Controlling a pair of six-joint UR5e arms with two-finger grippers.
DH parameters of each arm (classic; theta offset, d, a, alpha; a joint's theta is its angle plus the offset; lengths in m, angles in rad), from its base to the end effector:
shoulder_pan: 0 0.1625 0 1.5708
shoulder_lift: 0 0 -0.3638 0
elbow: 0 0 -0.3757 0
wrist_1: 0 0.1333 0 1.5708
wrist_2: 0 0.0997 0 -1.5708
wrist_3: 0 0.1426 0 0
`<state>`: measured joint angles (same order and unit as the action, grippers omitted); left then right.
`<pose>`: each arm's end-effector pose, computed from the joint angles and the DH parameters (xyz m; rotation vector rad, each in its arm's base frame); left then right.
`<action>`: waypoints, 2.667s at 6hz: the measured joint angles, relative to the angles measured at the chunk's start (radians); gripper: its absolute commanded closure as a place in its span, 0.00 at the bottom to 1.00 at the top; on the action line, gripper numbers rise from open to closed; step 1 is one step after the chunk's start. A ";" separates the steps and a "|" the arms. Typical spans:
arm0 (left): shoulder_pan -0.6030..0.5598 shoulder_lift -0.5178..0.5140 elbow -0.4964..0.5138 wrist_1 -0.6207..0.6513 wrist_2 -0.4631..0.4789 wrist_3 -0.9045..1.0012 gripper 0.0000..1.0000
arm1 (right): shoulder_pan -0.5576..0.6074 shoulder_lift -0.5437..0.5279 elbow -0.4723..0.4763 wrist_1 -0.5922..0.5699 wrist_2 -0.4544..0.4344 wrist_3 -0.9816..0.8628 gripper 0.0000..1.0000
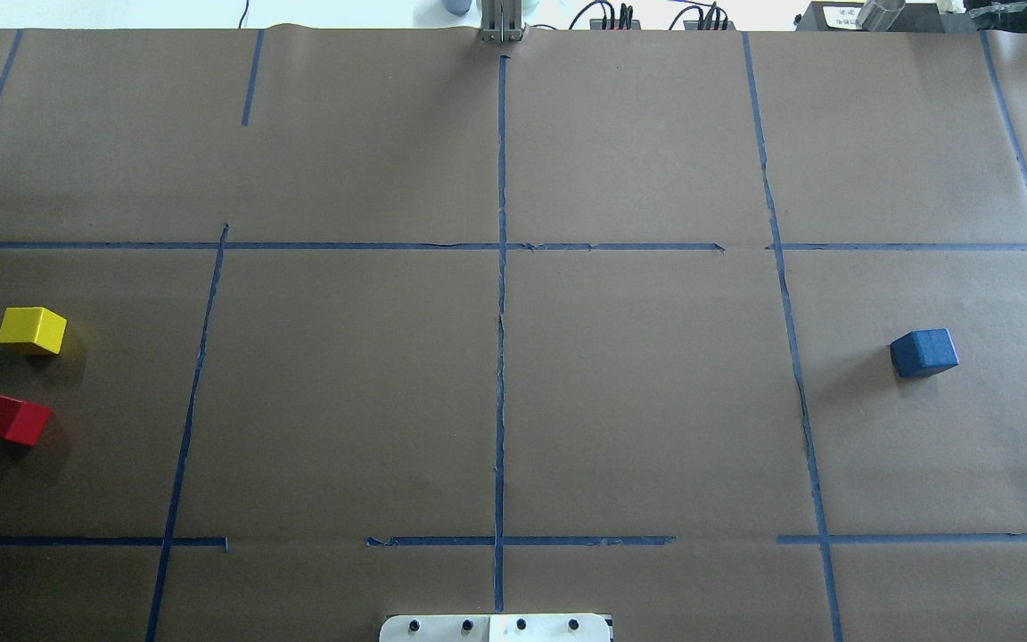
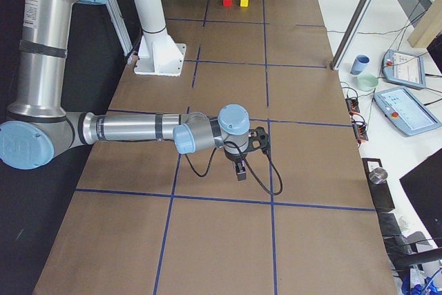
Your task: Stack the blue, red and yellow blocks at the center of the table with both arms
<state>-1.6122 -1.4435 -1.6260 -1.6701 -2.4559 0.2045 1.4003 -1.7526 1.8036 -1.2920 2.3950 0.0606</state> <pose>-0.0407 -0.4293 0.6380 0.1339 0.8763 0.1643 -0.0456 -0.4337 0.5605 0.2150 -0.8484 -0.2387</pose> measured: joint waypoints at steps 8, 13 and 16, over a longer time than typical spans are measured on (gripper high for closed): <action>0.000 0.002 0.004 0.000 0.000 0.001 0.00 | -0.391 0.013 0.005 0.294 -0.219 0.593 0.00; 0.003 0.002 0.007 0.000 0.000 0.001 0.00 | -0.491 0.075 -0.088 0.290 -0.299 0.665 0.00; 0.002 0.002 0.010 0.000 0.000 0.001 0.00 | -0.528 0.092 -0.114 0.293 -0.317 0.665 0.98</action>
<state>-1.6098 -1.4420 -1.6159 -1.6705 -2.4560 0.2056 0.8721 -1.6607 1.6897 -0.9991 2.0780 0.7256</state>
